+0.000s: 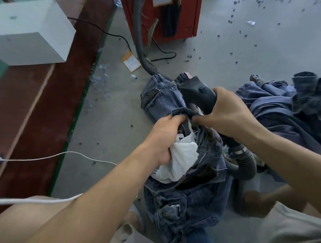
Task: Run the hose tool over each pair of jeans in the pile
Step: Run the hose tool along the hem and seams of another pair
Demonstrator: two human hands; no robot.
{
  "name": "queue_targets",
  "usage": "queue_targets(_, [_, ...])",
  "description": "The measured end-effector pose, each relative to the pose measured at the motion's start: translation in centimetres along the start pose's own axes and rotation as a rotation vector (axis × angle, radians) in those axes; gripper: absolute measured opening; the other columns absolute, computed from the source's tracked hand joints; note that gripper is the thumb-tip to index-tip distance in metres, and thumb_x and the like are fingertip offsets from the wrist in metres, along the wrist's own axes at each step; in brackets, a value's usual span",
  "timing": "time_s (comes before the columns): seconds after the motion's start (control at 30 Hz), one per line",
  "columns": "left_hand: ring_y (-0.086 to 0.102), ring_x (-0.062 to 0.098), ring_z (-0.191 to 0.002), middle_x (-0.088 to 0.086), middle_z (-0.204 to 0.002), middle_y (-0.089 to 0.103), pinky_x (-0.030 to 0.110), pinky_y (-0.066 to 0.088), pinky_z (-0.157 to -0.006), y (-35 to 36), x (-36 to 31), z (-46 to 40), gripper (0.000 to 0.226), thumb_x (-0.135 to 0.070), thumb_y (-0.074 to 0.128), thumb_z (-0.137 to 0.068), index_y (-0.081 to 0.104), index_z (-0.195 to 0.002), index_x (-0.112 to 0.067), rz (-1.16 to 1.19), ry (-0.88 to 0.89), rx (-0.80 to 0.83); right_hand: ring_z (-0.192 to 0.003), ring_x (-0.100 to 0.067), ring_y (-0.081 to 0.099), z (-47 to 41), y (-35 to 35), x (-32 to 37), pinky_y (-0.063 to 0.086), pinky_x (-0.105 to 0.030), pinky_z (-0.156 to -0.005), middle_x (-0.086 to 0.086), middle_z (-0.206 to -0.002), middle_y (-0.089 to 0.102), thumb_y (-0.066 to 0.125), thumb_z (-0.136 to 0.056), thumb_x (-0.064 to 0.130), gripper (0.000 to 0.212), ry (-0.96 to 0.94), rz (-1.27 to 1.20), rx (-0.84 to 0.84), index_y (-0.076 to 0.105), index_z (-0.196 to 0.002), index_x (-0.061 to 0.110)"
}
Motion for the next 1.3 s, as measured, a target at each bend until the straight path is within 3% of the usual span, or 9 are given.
queue_targets(0.1, [0.072, 0.026, -0.074, 0.012, -0.089, 0.076, 0.038, 0.056, -0.082, 0.2, 0.0, 0.3, 0.026, -0.024, 0.064, -0.097, 0.08, -0.079, -0.015, 0.046, -0.055, 0.048, -0.064, -0.014, 0.066, -1.1, -1.2, -1.2, 0.049, -0.027, -0.053, 0.0, -0.074, 0.07, 0.086, -0.07, 0.027, 0.033, 0.018, 0.034, -0.007, 0.064, -0.093, 0.019])
queue_targets(0.2, [0.062, 0.035, -0.1, 0.015, -0.114, 0.067, 0.05, 0.045, -0.11, 0.1, 0.4, 0.6, 0.025, -0.033, 0.069, -0.09, 0.074, -0.105, -0.013, 0.146, -0.151, 0.124, -0.05, -0.015, 0.066, -1.6, -1.6, -2.1, 0.053, -0.029, -0.047, -0.003, -0.06, 0.071, 0.089, -0.071, 0.019, 0.027, 0.074, -0.141, 0.071, 0.068, -0.089, 0.018])
queue_targets(0.4, [0.059, 0.04, -0.119, 0.025, -0.139, 0.06, 0.056, 0.039, -0.117, -0.9, 1.0, 0.1, 0.05, -0.036, 0.056, -0.098, 0.065, -0.13, 0.002, 0.206, -0.216, 0.086, -0.059, -0.018, 0.068, -1.4, -0.7, -1.9, 0.055, -0.035, -0.06, 0.0, -0.068, 0.07, 0.089, -0.077, 0.041, 0.036, 0.024, -0.006, 0.124, 0.063, -0.093, 0.022])
queue_targets(0.5, [0.059, 0.043, -0.126, 0.025, -0.14, 0.06, 0.057, 0.045, -0.112, -1.3, 0.4, -0.4, 0.052, -0.035, 0.056, -0.101, 0.061, -0.137, 0.002, 0.206, -0.172, 0.054, -0.063, -0.016, 0.069, -1.2, -2.5, -1.0, 0.057, -0.036, -0.063, 0.003, -0.069, 0.068, 0.077, -0.087, 0.049, 0.031, -0.049, 0.089, 0.066, 0.059, -0.1, 0.027])
queue_targets(0.57, [0.066, 0.041, -0.117, 0.023, -0.13, 0.067, 0.054, 0.053, -0.103, -1.6, -0.2, -0.5, 0.048, -0.037, 0.055, -0.103, 0.068, -0.129, 0.001, 0.239, -0.143, 0.057, -0.05, -0.005, 0.065, -0.9, -4.6, -0.1, 0.05, -0.024, -0.048, 0.009, -0.062, 0.068, 0.074, -0.086, 0.048, 0.025, -0.119, 0.088, 0.056, 0.058, -0.096, 0.031])
queue_targets(0.7, [0.077, 0.03, -0.084, 0.016, -0.1, 0.078, 0.041, 0.063, -0.073, -1.3, -0.4, -0.9, 0.048, -0.042, 0.049, -0.107, 0.081, -0.101, -0.006, 0.236, -0.139, 0.129, -0.044, -0.003, 0.063, 1.0, -4.9, 0.8, 0.041, -0.011, -0.043, 0.018, -0.06, 0.068, 0.074, -0.079, 0.048, 0.018, -0.2, 0.177, 0.311, 0.059, -0.086, 0.041])
queue_targets(0.87, [0.077, 0.026, -0.075, 0.014, -0.09, 0.078, 0.035, 0.062, -0.066, -1.4, 0.1, -0.9, 0.052, -0.04, 0.044, -0.109, 0.082, -0.092, -0.007, 0.218, -0.156, 0.2, -0.047, -0.004, 0.062, 0.7, -2.7, 0.7, 0.041, -0.012, -0.045, 0.017, -0.064, 0.068, 0.079, -0.083, 0.041, 0.02, -0.22, 0.198, 0.355, 0.062, -0.084, 0.03])
queue_targets(1.1, [0.062, 0.044, -0.123, 0.029, -0.135, 0.062, 0.053, 0.054, -0.101, -1.1, 0.7, 0.1, 0.052, -0.037, 0.049, -0.106, 0.06, -0.137, 0.003, 0.124, -0.19, 0.254, -0.051, -0.011, 0.064, -0.1, -3.8, 1.3, 0.049, -0.018, -0.047, 0.004, -0.067, 0.07, 0.08, -0.088, 0.035, 0.012, -0.094, -0.199, 0.354, 0.069, -0.085, 0.037])
queue_targets(1.3, [0.06, 0.04, -0.124, 0.026, -0.147, 0.053, 0.052, 0.051, -0.107, -0.7, 0.5, 0.6, 0.054, -0.035, 0.047, -0.103, 0.056, -0.141, 0.002, 0.151, -0.202, 0.294, -0.044, -0.007, 0.062, 1.3, -2.9, 1.6, 0.042, -0.014, -0.042, 0.01, -0.056, 0.067, 0.08, -0.081, 0.037, 0.018, -0.163, 0.201, 0.441, 0.063, -0.079, 0.03])
Point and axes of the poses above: each hand's wrist, its own z-axis away from the middle knuckle, its own y-axis out of the palm, x = y × z, the point moved 8 cm from there along -z, towards the middle knuckle
